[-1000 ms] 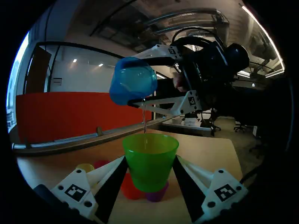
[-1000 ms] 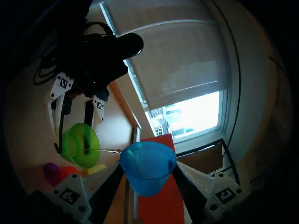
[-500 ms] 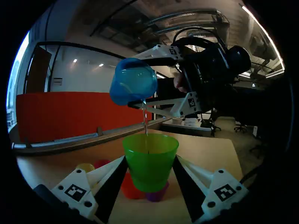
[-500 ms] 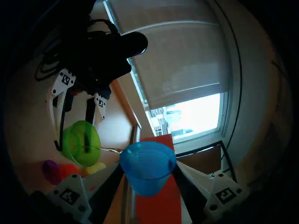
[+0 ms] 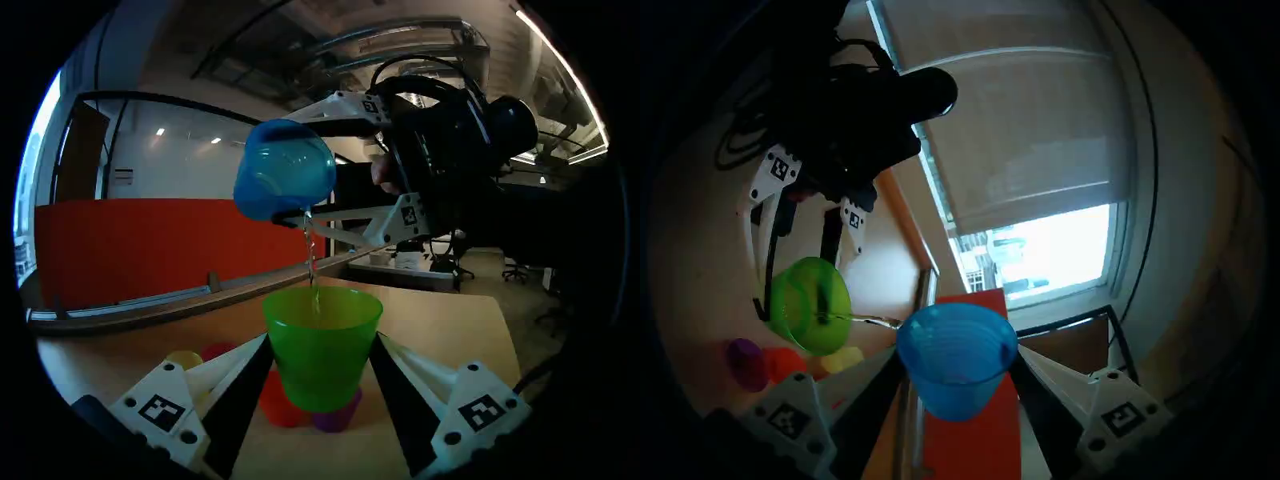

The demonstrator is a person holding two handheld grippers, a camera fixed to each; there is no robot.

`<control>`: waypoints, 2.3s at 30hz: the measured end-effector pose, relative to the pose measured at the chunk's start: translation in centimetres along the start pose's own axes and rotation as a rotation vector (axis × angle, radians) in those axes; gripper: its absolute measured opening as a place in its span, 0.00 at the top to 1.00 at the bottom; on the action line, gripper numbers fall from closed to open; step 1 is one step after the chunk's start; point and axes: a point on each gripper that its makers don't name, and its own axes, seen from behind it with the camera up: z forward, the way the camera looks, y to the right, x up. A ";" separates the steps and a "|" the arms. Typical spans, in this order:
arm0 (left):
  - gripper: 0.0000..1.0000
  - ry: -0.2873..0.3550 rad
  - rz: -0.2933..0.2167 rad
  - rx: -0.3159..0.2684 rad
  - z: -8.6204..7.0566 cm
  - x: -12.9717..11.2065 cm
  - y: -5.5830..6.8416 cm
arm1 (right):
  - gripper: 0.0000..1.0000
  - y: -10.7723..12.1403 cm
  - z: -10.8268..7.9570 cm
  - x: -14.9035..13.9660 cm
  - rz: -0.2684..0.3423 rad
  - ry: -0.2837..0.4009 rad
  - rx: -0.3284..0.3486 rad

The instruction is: Pour water

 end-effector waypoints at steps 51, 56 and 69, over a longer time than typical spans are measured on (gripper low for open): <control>0.19 0.003 -0.001 0.007 0.0 0.2 -0.3 | 0.11 0.1 0.0 0.8 -0.062 0.004 -0.008; 0.19 0.001 0.000 0.009 0.0 0.0 -0.4 | 0.11 0.0 -0.1 0.9 -0.066 0.004 -0.008; 0.19 0.002 -0.003 0.015 0.0 -0.1 -0.4 | 0.11 -0.3 -0.3 1.8 -0.086 0.008 -0.004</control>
